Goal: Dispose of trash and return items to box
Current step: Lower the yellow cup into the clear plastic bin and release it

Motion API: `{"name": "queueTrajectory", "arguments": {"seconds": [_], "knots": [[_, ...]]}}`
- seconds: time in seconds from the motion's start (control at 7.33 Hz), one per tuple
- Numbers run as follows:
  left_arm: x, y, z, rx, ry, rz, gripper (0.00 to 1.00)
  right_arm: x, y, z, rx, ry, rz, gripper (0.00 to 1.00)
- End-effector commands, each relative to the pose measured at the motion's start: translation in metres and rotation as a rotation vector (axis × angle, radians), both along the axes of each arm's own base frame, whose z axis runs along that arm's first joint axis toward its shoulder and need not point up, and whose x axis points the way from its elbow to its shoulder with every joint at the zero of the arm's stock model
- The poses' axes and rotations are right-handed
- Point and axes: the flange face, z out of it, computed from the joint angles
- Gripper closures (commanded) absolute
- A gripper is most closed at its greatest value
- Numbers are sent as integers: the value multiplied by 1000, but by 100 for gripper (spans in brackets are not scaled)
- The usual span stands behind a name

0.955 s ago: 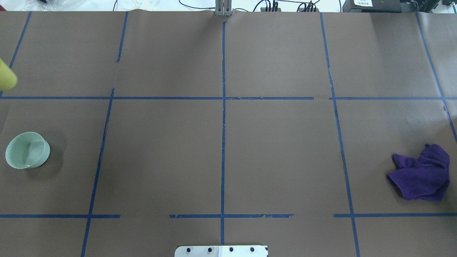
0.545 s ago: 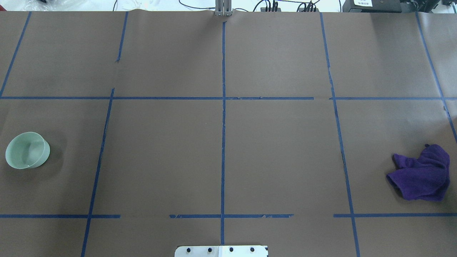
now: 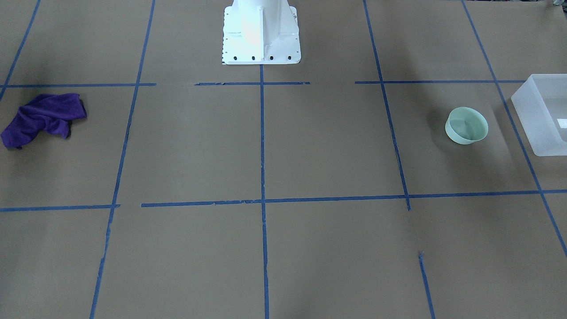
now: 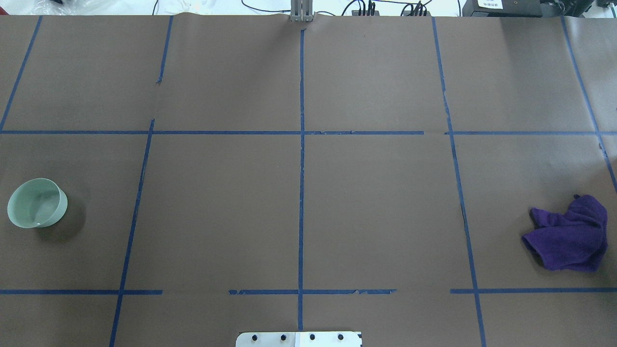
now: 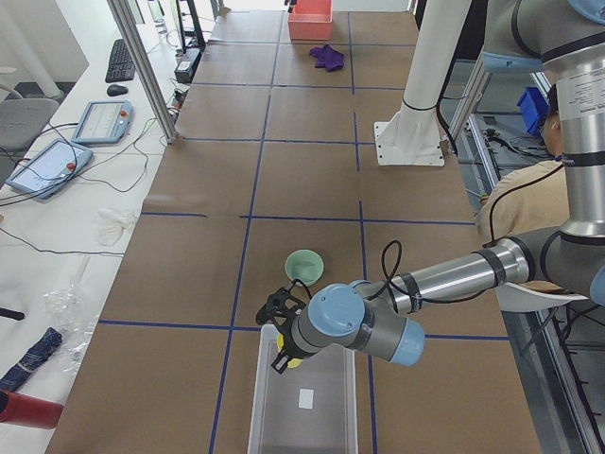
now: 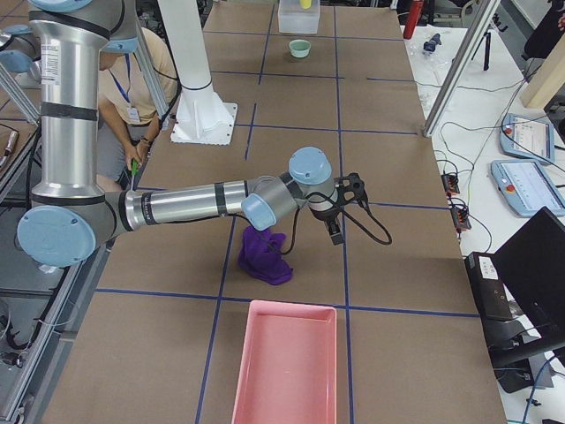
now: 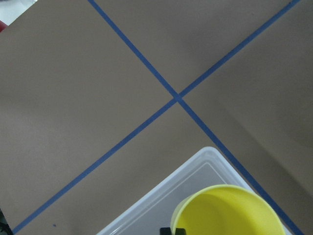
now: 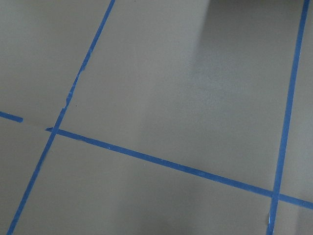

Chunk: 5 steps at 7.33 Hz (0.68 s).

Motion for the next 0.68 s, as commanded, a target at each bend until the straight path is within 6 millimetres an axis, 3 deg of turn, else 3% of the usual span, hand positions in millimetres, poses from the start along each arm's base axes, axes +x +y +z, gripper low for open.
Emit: {"name": "queueTrajectory", "arguments": {"seconds": [0.0, 0.27, 0.55], "knots": [[20, 25, 22, -31, 68, 30, 100, 0, 0, 1, -2, 1, 1, 0], [56, 25, 27, -45, 85, 140, 100, -1, 0, 2, -4, 1, -1, 0], [59, 54, 44, -37, 67, 195, 86, -4, 0, 2, -3, 3, -8, 0]]}}
